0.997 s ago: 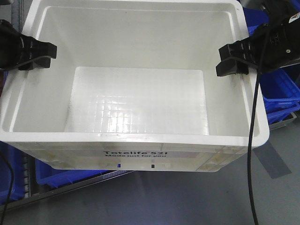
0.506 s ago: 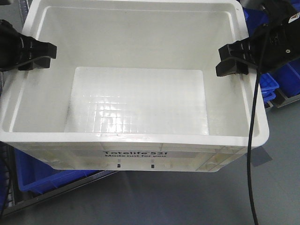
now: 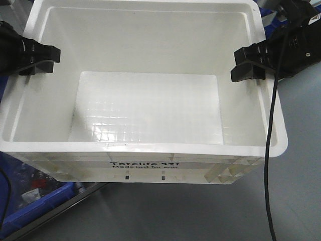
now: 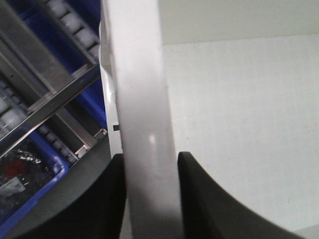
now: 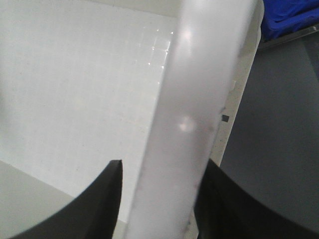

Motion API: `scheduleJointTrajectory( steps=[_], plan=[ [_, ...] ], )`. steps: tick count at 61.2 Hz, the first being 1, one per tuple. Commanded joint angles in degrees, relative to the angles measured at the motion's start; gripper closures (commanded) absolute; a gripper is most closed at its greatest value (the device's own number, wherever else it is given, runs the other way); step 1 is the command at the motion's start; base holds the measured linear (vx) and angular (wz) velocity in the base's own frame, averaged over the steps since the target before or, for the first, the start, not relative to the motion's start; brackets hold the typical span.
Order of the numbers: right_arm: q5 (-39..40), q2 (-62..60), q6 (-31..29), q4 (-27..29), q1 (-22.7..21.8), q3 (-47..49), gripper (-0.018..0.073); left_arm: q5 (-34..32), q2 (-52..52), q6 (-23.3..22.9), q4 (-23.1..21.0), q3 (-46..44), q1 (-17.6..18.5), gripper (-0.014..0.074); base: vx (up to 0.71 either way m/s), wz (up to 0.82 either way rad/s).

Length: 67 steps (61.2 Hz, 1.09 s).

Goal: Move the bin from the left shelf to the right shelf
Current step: 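Hold the tote with both grippers while the base turns away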

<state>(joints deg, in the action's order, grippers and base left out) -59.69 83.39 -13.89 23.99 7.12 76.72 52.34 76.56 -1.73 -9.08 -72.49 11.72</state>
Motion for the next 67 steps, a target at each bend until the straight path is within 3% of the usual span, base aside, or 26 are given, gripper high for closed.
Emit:
scheduleJointTrajectory(
  steps=[1,67],
  plan=[
    [3.2,-3.0,-2.6,0.3,-0.5,2.2,0.0564,-5.6,-2.6,2.4,-0.4,-2.3,-0.1,0.0604,0.05,-0.62],
    [3.2,-3.0,-2.6,0.3,-0.5,2.2,0.0564,-5.6,-2.6,2.4,-0.4,-2.3,-0.1,0.0604,0.11,-0.53]
  ],
)
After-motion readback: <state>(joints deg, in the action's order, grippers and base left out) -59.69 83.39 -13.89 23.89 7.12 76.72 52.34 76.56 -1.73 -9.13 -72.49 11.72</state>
